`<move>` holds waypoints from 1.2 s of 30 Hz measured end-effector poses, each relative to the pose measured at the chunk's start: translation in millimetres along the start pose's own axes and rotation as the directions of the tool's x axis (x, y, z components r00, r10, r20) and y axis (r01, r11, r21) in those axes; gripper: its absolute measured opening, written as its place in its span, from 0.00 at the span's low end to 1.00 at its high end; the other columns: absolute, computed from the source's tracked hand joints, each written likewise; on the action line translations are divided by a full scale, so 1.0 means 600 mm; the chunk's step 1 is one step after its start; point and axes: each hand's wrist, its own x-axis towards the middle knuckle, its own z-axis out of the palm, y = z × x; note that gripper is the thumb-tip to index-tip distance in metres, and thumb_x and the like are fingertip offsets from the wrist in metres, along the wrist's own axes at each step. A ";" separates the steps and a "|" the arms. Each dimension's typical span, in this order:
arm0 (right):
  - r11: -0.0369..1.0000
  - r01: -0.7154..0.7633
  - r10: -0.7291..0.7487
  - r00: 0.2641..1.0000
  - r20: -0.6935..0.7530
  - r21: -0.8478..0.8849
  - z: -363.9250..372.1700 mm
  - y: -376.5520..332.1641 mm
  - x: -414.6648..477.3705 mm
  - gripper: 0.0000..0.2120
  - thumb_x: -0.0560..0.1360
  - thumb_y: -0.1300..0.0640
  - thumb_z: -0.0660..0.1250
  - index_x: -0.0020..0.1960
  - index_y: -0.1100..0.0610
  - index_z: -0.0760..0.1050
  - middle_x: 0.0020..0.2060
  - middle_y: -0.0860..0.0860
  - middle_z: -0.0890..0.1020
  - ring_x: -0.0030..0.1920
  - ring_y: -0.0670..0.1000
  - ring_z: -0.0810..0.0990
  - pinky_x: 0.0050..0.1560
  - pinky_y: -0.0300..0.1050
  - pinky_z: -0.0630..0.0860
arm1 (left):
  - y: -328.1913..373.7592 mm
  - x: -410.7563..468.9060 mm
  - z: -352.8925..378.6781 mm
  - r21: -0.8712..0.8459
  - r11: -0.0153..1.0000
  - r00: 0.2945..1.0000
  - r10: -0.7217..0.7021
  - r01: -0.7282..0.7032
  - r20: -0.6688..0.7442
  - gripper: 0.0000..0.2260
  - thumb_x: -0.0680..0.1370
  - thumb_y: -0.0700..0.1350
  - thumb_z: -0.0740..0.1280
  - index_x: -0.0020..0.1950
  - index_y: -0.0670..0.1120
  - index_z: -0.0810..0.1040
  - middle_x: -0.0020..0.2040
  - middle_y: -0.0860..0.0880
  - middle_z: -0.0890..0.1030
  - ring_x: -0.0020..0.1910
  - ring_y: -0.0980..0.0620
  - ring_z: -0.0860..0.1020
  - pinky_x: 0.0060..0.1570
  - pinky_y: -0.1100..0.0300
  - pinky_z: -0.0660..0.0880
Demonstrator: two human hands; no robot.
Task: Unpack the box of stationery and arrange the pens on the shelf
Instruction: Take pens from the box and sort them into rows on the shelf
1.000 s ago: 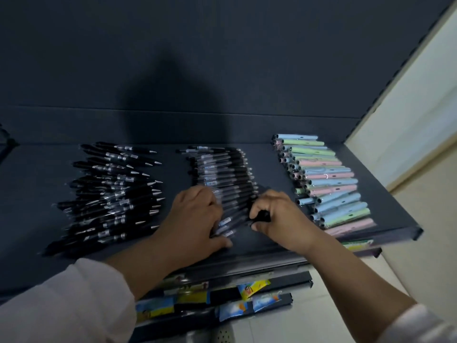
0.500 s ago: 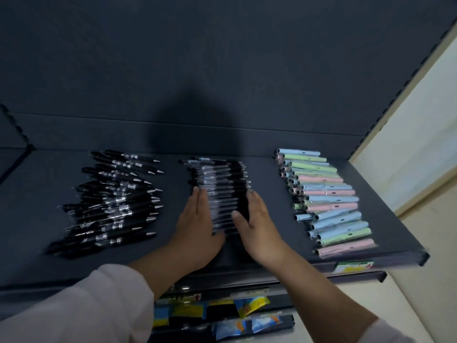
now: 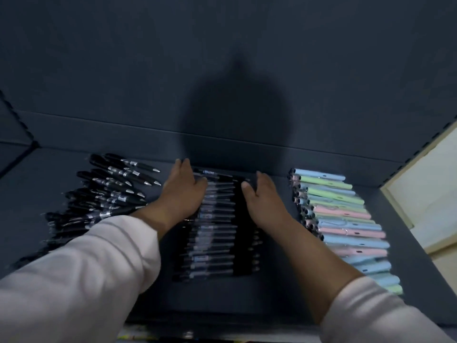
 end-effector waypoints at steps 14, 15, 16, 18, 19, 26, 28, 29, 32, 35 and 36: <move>0.983 0.060 -0.035 0.989 0.146 -0.171 0.025 0.001 0.033 0.32 0.82 0.43 0.49 0.78 0.58 0.45 0.78 0.52 0.46 0.77 0.49 0.45 0.75 0.43 0.45 | 0.003 0.020 0.031 0.002 1.000 0.997 0.001 -0.001 0.081 0.28 0.82 0.46 0.54 0.78 0.44 0.45 0.78 0.46 0.44 0.77 0.52 0.46 0.72 0.62 0.44; 0.972 0.074 -0.038 0.986 0.160 -0.224 0.024 0.002 0.033 0.32 0.82 0.42 0.48 0.78 0.57 0.44 0.78 0.52 0.45 0.77 0.50 0.44 0.76 0.45 0.45 | 0.002 0.019 0.029 0.064 0.998 0.995 0.010 -0.017 0.101 0.27 0.82 0.46 0.54 0.78 0.45 0.45 0.78 0.46 0.44 0.77 0.51 0.45 0.72 0.61 0.44; 0.956 0.088 -0.038 0.983 0.179 -0.279 0.025 0.004 0.032 0.32 0.81 0.42 0.48 0.78 0.57 0.44 0.78 0.53 0.45 0.77 0.50 0.44 0.76 0.46 0.45 | 0.001 0.017 0.028 0.151 0.988 0.991 0.017 -0.037 0.129 0.27 0.82 0.47 0.53 0.78 0.46 0.45 0.78 0.46 0.43 0.77 0.51 0.44 0.73 0.60 0.44; 0.929 0.101 -0.029 0.979 0.202 -0.355 0.027 0.007 0.029 0.32 0.81 0.40 0.47 0.78 0.56 0.43 0.78 0.53 0.44 0.77 0.51 0.43 0.76 0.48 0.44 | 0.000 0.016 0.026 0.287 0.955 0.984 0.025 -0.076 0.178 0.26 0.82 0.49 0.51 0.78 0.47 0.46 0.78 0.46 0.43 0.77 0.50 0.44 0.74 0.59 0.44; 0.923 0.103 -0.029 0.979 0.202 -0.370 0.027 0.008 0.028 0.32 0.81 0.40 0.47 0.78 0.56 0.43 0.78 0.53 0.44 0.77 0.51 0.43 0.76 0.48 0.44 | 0.001 0.016 0.023 0.316 0.945 0.981 0.025 -0.085 0.190 0.25 0.82 0.50 0.50 0.78 0.48 0.46 0.78 0.47 0.43 0.77 0.50 0.44 0.74 0.58 0.44; 0.935 0.148 -0.099 0.981 0.165 -0.323 0.012 -0.015 0.017 0.31 0.81 0.41 0.46 0.78 0.55 0.44 0.78 0.52 0.44 0.77 0.51 0.43 0.76 0.51 0.45 | -0.006 -0.009 -0.029 0.340 0.934 0.991 0.076 -0.109 0.109 0.26 0.82 0.51 0.52 0.78 0.49 0.48 0.78 0.47 0.44 0.77 0.49 0.44 0.75 0.53 0.45; 0.928 0.186 -0.146 0.979 0.144 -0.322 0.012 -0.031 0.009 0.30 0.82 0.42 0.47 0.78 0.55 0.47 0.78 0.53 0.47 0.77 0.52 0.45 0.76 0.52 0.46 | -0.017 -0.020 -0.052 0.369 0.924 0.994 0.078 -0.102 0.078 0.26 0.82 0.53 0.53 0.78 0.49 0.49 0.78 0.46 0.46 0.77 0.48 0.45 0.75 0.52 0.45; 0.925 0.205 -0.169 0.976 0.136 -0.321 0.014 -0.041 0.004 0.29 0.82 0.43 0.48 0.78 0.55 0.49 0.78 0.53 0.48 0.77 0.52 0.46 0.76 0.52 0.47 | -0.023 -0.028 -0.064 0.387 0.917 0.995 0.080 -0.098 0.062 0.27 0.82 0.54 0.53 0.78 0.49 0.49 0.78 0.46 0.47 0.77 0.47 0.46 0.75 0.51 0.46; 0.911 0.287 -0.253 0.956 0.148 -0.295 0.027 -0.077 -0.019 0.28 0.82 0.45 0.52 0.77 0.55 0.53 0.77 0.53 0.52 0.77 0.53 0.49 0.76 0.52 0.49 | -0.045 -0.055 -0.104 0.424 0.900 0.995 0.098 -0.097 0.019 0.29 0.80 0.58 0.54 0.78 0.50 0.51 0.78 0.46 0.49 0.77 0.47 0.46 0.75 0.50 0.47; 0.867 0.420 -0.377 0.905 0.199 -0.267 0.056 -0.125 -0.049 0.27 0.81 0.47 0.57 0.76 0.56 0.57 0.76 0.54 0.57 0.76 0.52 0.53 0.75 0.45 0.51 | -0.078 -0.090 -0.152 0.461 0.882 0.994 0.106 -0.095 0.002 0.31 0.78 0.61 0.56 0.77 0.51 0.52 0.78 0.47 0.50 0.77 0.48 0.47 0.74 0.47 0.49; 0.843 0.470 -0.422 0.880 0.220 -0.262 0.069 -0.142 -0.060 0.28 0.80 0.48 0.59 0.76 0.57 0.58 0.76 0.54 0.59 0.75 0.52 0.55 0.74 0.43 0.51 | -0.092 -0.101 -0.170 0.479 0.873 0.994 0.107 -0.094 0.001 0.32 0.77 0.62 0.58 0.77 0.51 0.52 0.78 0.47 0.50 0.77 0.48 0.47 0.74 0.47 0.50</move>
